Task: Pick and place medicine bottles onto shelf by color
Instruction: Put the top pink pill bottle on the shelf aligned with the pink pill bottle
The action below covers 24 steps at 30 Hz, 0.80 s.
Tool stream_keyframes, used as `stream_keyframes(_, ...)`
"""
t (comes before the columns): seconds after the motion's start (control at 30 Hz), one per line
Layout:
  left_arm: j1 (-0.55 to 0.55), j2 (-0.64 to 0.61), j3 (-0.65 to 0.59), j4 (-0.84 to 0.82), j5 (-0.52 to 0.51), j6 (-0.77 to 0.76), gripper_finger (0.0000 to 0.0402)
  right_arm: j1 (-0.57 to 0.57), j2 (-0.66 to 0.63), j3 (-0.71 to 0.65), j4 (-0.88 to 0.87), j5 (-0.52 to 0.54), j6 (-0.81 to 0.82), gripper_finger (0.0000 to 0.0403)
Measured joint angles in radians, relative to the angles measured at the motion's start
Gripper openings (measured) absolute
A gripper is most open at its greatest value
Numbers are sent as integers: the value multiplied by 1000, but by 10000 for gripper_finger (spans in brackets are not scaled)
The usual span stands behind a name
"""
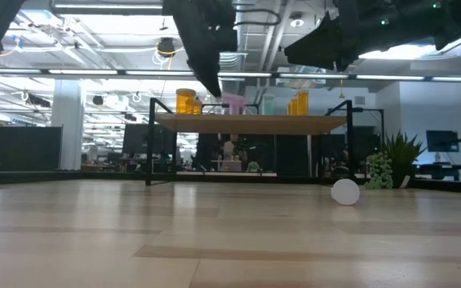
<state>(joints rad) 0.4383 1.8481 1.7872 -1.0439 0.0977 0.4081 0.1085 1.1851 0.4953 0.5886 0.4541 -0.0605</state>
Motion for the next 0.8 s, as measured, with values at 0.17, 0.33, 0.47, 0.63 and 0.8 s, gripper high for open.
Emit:
stream_keyframes(0.17, -76, -1, 59, -109, 1, -3, 103, 0, 0, 0, 2, 0, 0, 228)
stream_keyframes(0.33, -172, -2, 105, -158, 3, 4, 103, 0, 0, 0, 2, -7, 13, 228)
stream_keyframes(0.47, -246, -2, 125, -169, 8, 29, 103, 0, 0, 0, 2, -37, 20, 228)
stream_keyframes(0.63, -318, -2, 131, -158, 11, 41, 103, 0, 0, 0, 9, -93, 57, 228)
stream_keyframes(0.8, -356, -2, 131, -140, -4, 41, 103, -1, 0, 0, 31, -125, 59, 228)
